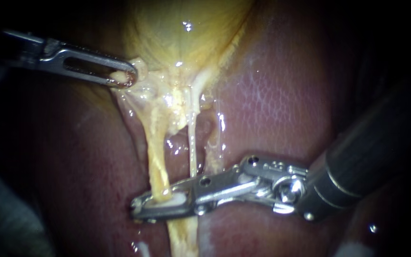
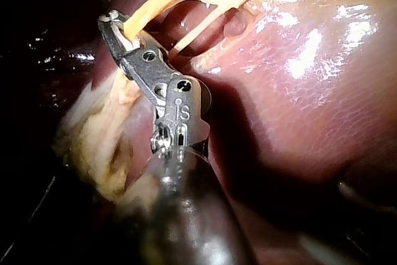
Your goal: Clipping first clip left tube
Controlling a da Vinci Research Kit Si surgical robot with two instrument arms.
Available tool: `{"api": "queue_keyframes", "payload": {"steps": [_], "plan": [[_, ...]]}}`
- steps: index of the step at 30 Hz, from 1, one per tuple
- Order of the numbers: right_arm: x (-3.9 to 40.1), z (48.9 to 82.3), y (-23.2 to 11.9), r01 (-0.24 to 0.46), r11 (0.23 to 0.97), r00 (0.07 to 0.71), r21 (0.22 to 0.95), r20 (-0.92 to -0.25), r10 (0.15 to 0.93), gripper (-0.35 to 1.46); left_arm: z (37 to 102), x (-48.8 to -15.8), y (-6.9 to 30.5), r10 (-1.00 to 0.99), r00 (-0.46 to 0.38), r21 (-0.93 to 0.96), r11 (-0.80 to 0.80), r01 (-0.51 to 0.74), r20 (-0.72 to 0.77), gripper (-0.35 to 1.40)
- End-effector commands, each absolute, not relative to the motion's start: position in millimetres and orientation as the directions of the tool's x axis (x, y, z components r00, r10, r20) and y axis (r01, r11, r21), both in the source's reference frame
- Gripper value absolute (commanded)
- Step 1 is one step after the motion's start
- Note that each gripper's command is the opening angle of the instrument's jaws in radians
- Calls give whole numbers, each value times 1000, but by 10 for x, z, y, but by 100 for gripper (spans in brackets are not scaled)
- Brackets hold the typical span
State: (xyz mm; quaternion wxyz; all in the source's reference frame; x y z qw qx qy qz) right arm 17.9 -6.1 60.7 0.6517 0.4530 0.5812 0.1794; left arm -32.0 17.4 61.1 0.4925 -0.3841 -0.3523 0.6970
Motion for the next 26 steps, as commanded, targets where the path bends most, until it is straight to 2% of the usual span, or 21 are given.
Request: {"api": "queue_keyframes", "payload": {"steps": [1,3,6,14,26], "plan": [[179,607,-61,290,519,263,804,-588,765,-27,611,-320,174,957,-220,-869,-267,-416,-188,-35],[178,607,-60,281,492,272,824,-559,783,-35,611,-320,174,957,-220,-869,-267,-416,-188,-35],[177,609,-59,267,449,284,853,-515,809,-35,611,-320,174,957,-220,-869,-267,-416,-188,-35],[175,613,-59,244,457,326,855,-516,792,-35,611,-320,174,957,-220,-869,-266,-416,-188,-35],[174,619,-60,244,459,327,854,-519,790,-35,612,-320,174,957,-220,-870,-267,-416,-188,-35]]}}
